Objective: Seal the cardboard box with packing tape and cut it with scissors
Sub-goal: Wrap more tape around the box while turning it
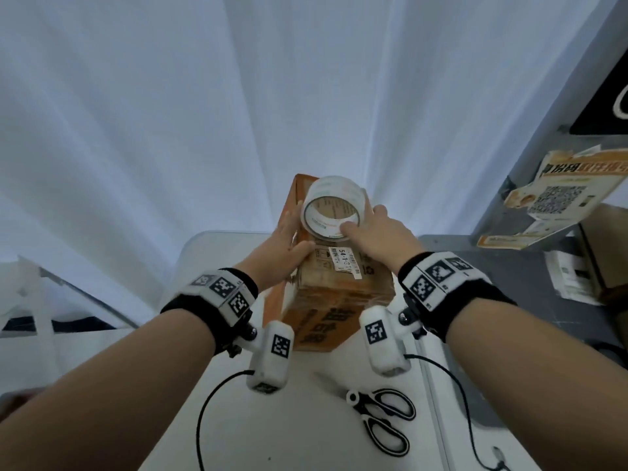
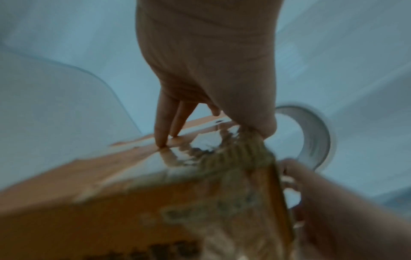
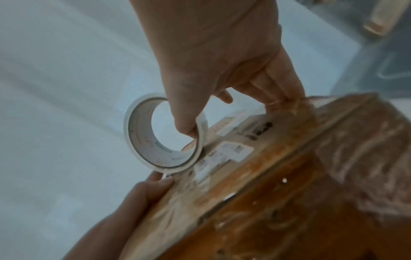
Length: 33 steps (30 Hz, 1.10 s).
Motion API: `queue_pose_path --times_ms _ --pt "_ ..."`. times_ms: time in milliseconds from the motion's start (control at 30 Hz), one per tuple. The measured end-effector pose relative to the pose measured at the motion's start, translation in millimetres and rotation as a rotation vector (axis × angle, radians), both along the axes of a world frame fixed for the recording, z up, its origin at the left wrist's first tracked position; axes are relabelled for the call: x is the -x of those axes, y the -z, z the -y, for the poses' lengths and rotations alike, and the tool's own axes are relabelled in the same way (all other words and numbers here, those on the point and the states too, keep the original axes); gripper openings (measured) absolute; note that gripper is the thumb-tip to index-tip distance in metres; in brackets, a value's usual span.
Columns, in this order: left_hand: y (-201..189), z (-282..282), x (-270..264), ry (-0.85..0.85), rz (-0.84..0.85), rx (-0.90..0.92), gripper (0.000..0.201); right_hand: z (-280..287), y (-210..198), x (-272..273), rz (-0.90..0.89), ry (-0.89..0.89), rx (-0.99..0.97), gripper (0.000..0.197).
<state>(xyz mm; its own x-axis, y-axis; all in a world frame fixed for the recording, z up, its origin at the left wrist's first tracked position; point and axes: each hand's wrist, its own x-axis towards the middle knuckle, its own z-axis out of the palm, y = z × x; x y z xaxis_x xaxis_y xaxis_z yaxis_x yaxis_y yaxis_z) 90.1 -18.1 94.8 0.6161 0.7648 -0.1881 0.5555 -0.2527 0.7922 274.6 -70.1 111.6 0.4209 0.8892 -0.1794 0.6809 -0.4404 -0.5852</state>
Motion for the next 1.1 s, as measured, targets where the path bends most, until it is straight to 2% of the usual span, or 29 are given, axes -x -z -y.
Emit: queue_pose_path --times_ms 67,167,200,267,333,433,567,700,800,900,1000,1100 --pt "0.4 -2.5 1.3 0.043 0.011 -0.051 0.071 -3.5 -8.8 8.8 0.022 -0.06 -0.178 0.07" --pt "-4.1 -9.3 6.3 0.038 -0.205 -0.261 0.065 -10.3 -27.3 21.7 -0.038 -0.268 -0.417 0.076" --pt "-3.3 -13.6 10.4 0.043 -0.297 -0.353 0.064 -13.1 -33.3 24.8 -0.035 -0.344 -0.431 0.073" --pt "-4.3 -19.0 19.4 0.06 -0.44 -0.422 0.062 -24.5 -36.8 31.3 -0.03 -0.413 -0.368 0.067" --pt "-1.8 -22.4 26.4 0.072 -0.49 -0.408 0.061 -33.4 -39.7 41.5 -0.075 -0.373 -0.278 0.061" --pt "3.3 -23.6 35.1 0.062 -0.511 -0.392 0.062 -44.2 -40.0 58.2 -0.136 -0.275 -0.242 0.051" --pt "12.9 -26.4 42.1 0.075 -0.607 -0.32 0.062 -57.8 -34.9 64.0 0.0 -0.226 -0.186 0.04" --pt "13.4 -25.7 38.3 0.079 -0.596 -0.263 0.06 -62.0 -42.6 43.0 0.103 -0.22 -0.117 0.033" --pt "10.0 -25.3 34.5 0.1 -0.623 -0.266 0.06 -55.8 -47.3 25.6 0.271 -0.245 -0.053 0.026" --pt "3.3 -24.1 29.9 0.131 -0.695 -0.338 0.06 -50.6 -43.7 19.1 0.346 -0.245 -0.052 0.03" --pt "-4.6 -21.8 17.0 0.198 -0.749 -0.5 0.059 -47.5 -42.2 18.3 0.308 -0.259 -0.151 0.04" --pt "-2.1 -14.8 2.7 0.25 -0.701 -0.501 0.063 -44.6 -43.8 14.6 0.125 -0.217 -0.244 0.026"
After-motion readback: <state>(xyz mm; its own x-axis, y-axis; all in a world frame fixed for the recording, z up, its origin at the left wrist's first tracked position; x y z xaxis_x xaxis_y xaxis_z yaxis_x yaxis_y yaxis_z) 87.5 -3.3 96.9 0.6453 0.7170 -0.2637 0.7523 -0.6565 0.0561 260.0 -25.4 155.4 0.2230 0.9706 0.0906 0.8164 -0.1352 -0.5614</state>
